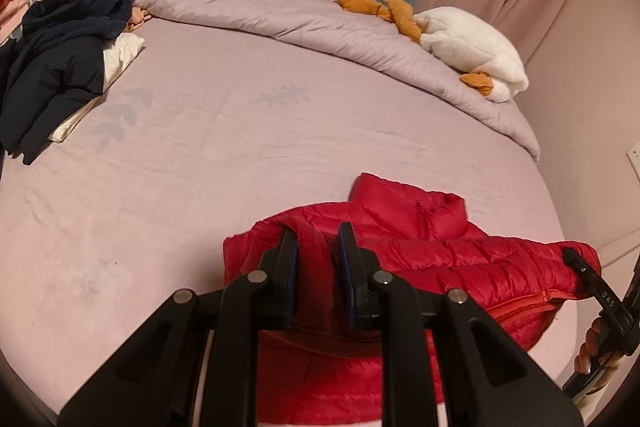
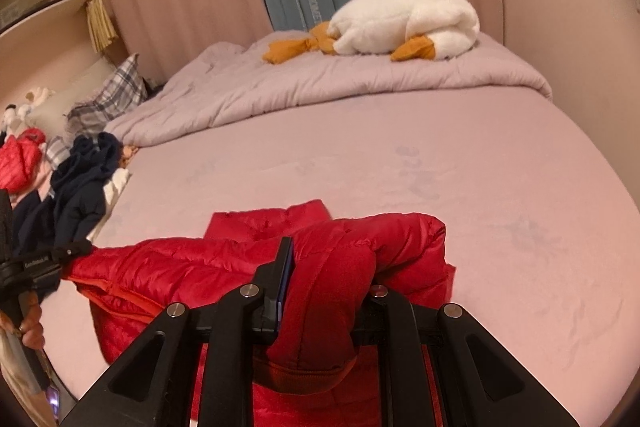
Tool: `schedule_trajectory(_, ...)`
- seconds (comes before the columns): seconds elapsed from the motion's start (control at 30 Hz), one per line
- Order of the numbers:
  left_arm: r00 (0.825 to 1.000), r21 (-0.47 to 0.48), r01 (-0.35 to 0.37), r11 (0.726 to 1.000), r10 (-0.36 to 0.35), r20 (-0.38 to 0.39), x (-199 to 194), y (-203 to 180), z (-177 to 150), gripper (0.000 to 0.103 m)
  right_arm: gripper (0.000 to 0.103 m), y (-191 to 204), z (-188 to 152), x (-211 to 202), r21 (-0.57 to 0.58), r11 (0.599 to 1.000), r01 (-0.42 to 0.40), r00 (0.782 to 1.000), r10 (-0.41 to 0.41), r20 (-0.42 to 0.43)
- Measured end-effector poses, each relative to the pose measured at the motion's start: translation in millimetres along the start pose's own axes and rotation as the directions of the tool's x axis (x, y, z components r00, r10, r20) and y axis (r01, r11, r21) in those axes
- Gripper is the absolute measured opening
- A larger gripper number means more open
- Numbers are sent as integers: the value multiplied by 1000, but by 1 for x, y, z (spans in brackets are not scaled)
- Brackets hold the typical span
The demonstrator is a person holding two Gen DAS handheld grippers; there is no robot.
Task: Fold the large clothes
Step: 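Lift the hem with both tools and fold the jacket over toward the collar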
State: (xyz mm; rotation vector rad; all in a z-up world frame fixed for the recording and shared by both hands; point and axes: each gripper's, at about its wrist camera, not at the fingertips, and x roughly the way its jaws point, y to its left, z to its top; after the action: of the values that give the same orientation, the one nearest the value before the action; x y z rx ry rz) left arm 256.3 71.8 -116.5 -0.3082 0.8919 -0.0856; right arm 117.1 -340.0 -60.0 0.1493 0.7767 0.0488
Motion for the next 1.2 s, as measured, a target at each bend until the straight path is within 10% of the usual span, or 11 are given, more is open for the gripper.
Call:
schedule_trajectory(0.43, 1000, -45, -11, 999, 10, -23, 60, 10, 18, 30, 25, -13, 3, 52, 43, 998, 34, 995, -30, -95)
schedule_trajectory(0.6, 997, -37, -59, 998, 61, 37, 66, 9, 20, 73, 39, -16, 4, 63, 52, 998, 29, 993, -23, -120)
schedule_trajectory(1.2, 999, -96, 9, 995, -4, 48, 61, 12, 45, 86, 78, -13, 32, 50, 50, 996, 70, 997, -69, -29)
